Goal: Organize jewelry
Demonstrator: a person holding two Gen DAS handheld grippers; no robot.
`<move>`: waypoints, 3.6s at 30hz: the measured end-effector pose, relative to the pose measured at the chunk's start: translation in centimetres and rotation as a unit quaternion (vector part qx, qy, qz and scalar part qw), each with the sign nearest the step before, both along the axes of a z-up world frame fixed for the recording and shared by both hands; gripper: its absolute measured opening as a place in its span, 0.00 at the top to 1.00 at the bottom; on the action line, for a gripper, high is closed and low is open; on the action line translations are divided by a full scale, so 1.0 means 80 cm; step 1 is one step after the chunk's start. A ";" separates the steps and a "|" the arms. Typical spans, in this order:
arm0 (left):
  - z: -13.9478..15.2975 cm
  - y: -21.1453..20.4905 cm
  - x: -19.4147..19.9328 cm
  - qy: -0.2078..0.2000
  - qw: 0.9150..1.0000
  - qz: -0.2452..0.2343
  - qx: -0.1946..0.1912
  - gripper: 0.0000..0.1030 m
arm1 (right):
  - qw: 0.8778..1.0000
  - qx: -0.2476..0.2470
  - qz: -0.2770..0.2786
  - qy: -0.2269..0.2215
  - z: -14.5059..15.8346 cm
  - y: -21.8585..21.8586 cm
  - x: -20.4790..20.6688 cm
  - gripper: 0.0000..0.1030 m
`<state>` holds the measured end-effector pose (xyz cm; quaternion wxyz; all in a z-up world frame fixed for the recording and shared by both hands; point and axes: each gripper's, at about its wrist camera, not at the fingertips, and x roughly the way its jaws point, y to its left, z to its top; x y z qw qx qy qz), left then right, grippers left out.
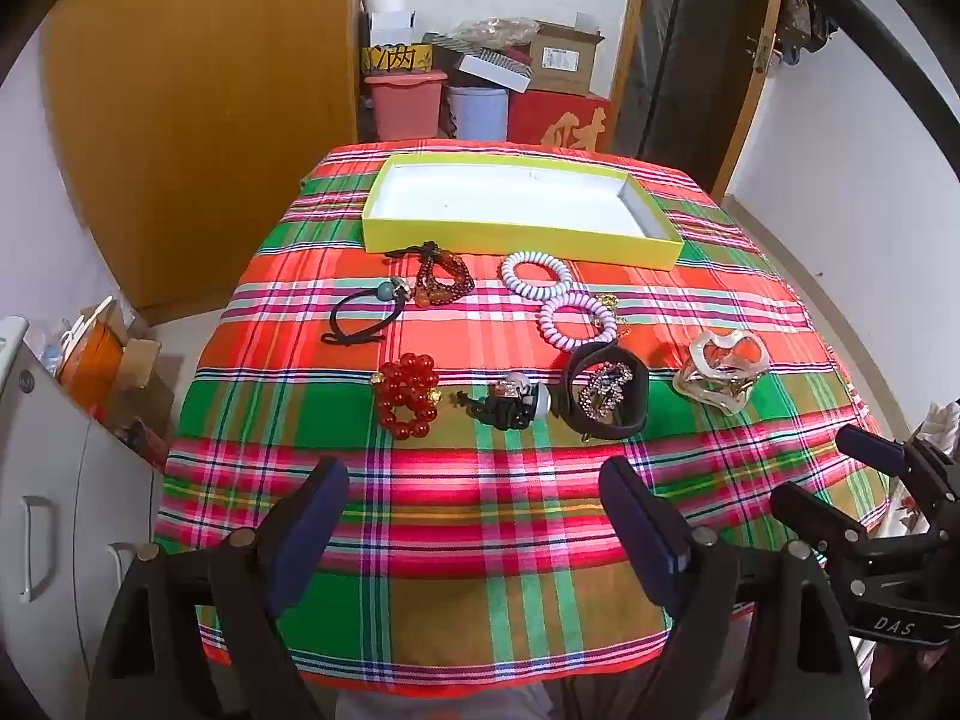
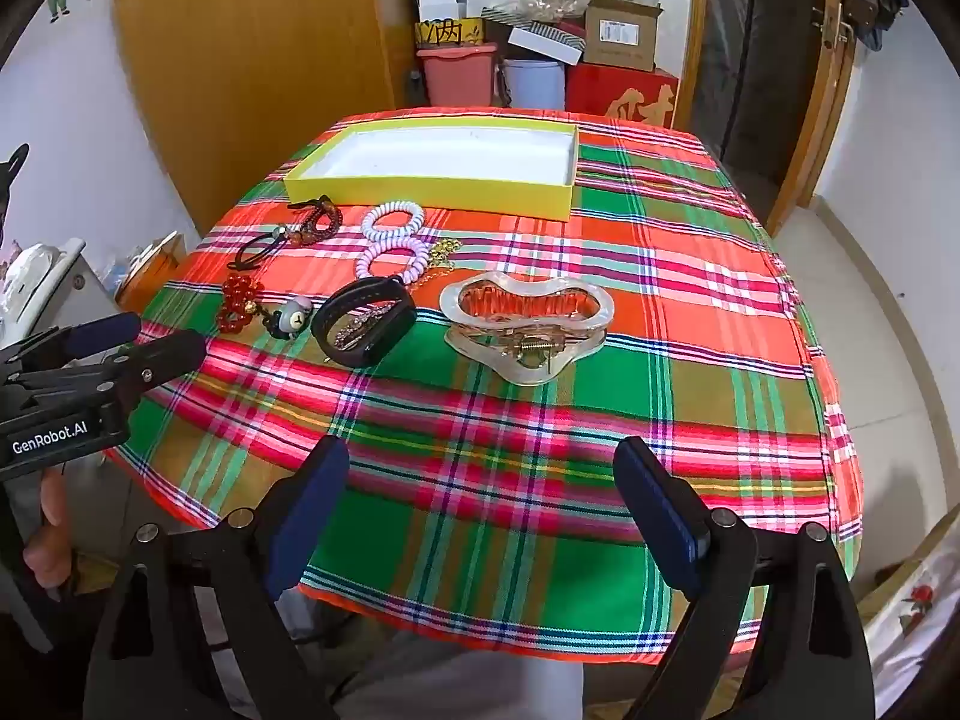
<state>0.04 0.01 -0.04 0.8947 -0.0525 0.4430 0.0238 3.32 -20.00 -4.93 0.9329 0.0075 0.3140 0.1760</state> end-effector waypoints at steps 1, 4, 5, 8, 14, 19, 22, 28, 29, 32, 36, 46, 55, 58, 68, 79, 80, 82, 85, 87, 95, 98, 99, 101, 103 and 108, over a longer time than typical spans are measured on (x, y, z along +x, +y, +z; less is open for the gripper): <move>0.000 0.000 0.000 0.000 1.000 0.000 0.001 0.17 | 1.000 -0.001 0.000 -0.001 0.000 0.000 0.000 0.12; 0.000 0.001 0.000 0.000 1.000 0.001 0.002 0.17 | 1.000 -0.001 0.000 -0.003 0.002 -0.001 0.001 0.12; 0.000 0.001 0.000 0.000 1.000 0.001 0.003 0.17 | 1.000 -0.004 -0.002 -0.002 0.002 0.000 0.001 0.12; 0.003 0.004 -0.002 -0.005 1.000 0.003 0.007 0.17 | 1.000 -0.004 -0.001 -0.002 0.003 0.000 0.001 0.12; -0.002 0.000 -0.001 -0.003 1.000 -0.008 0.010 0.17 | 1.000 -0.006 0.000 -0.004 -0.005 0.003 0.003 0.12; -0.001 0.001 -0.003 -0.001 1.000 -0.006 0.009 0.17 | 1.000 -0.005 -0.001 -0.001 -0.001 0.003 0.005 0.12; -0.002 0.002 -0.004 -0.001 1.000 -0.006 0.008 0.17 | 1.000 -0.006 -0.001 -0.001 -0.002 0.003 0.006 0.12; -0.002 0.004 -0.004 0.000 1.000 -0.003 0.011 0.17 | 1.000 -0.005 -0.001 -0.003 0.000 0.003 0.005 0.12; -0.002 0.004 -0.004 0.000 1.000 -0.003 0.011 0.17 | 1.000 -0.005 -0.001 -0.004 0.002 0.003 0.004 0.12; -0.002 0.004 -0.004 0.000 1.000 -0.003 0.011 0.17 | 1.000 -0.006 -0.002 -0.003 0.003 0.004 0.004 0.12; -0.002 0.004 -0.004 0.000 1.000 -0.002 0.012 0.17 | 1.000 -0.006 -0.001 -0.003 0.004 0.003 0.004 0.12; -0.003 0.006 -0.004 0.001 1.000 0.000 0.011 0.17 | 1.000 -0.005 -0.002 -0.003 0.004 0.003 0.005 0.12; -0.003 0.007 -0.003 0.001 1.000 0.000 0.010 0.17 | 1.000 -0.006 -0.002 -0.003 0.004 0.002 0.006 0.12; -0.003 0.007 -0.003 0.001 1.000 0.001 0.010 0.17 | 1.000 -0.006 -0.002 -0.003 0.004 0.002 0.006 0.12; -0.002 0.005 -0.005 -0.001 1.000 0.000 0.016 0.17 | 1.000 -0.006 -0.002 -0.003 0.004 0.002 0.006 0.12; 0.002 0.005 -0.006 -0.005 1.000 0.001 0.018 0.17 | 1.000 -0.006 -0.006 -0.006 0.007 -0.003 0.005 0.12; 0.002 0.004 -0.006 -0.005 1.000 0.001 0.019 0.17 | 1.000 -0.006 -0.006 -0.006 0.007 -0.003 0.005 0.12; 0.002 0.005 -0.006 -0.005 1.000 0.001 0.017 0.17 | 1.000 -0.006 -0.006 -0.007 0.007 -0.003 0.004 0.12; 0.003 0.005 -0.007 -0.006 1.000 0.001 0.018 0.17 | 1.000 -0.006 -0.007 -0.008 0.008 -0.003 0.004 0.12; 0.004 0.006 -0.006 -0.007 1.000 0.001 0.017 0.17 | 1.000 -0.006 -0.007 -0.008 0.009 -0.002 0.003 0.12; 0.002 0.008 -0.007 -0.008 1.000 0.001 0.015 0.17 | 1.000 -0.006 -0.008 -0.010 0.010 -0.003 0.003 0.12; 0.001 0.012 -0.007 -0.009 1.000 0.002 0.005 0.17 | 1.000 -0.002 -0.008 -0.011 0.010 -0.003 0.004 0.12; 0.000 0.014 -0.006 -0.009 1.000 0.002 0.001 0.17 | 1.000 0.001 -0.007 -0.013 0.011 -0.004 0.004 0.12; -0.002 0.017 -0.003 -0.010 1.000 0.004 -0.002 0.17 | 1.000 0.003 -0.002 -0.017 0.011 -0.003 0.006 0.12; -0.005 0.019 -0.003 -0.010 1.000 0.008 -0.003 0.17 | 1.000 0.001 0.001 -0.019 0.012 -0.002 0.006 0.12; -0.016 0.031 0.010 -0.007 1.000 0.015 -0.015 0.19 | 1.000 0.000 -0.002 -0.020 0.015 -0.004 0.016 0.12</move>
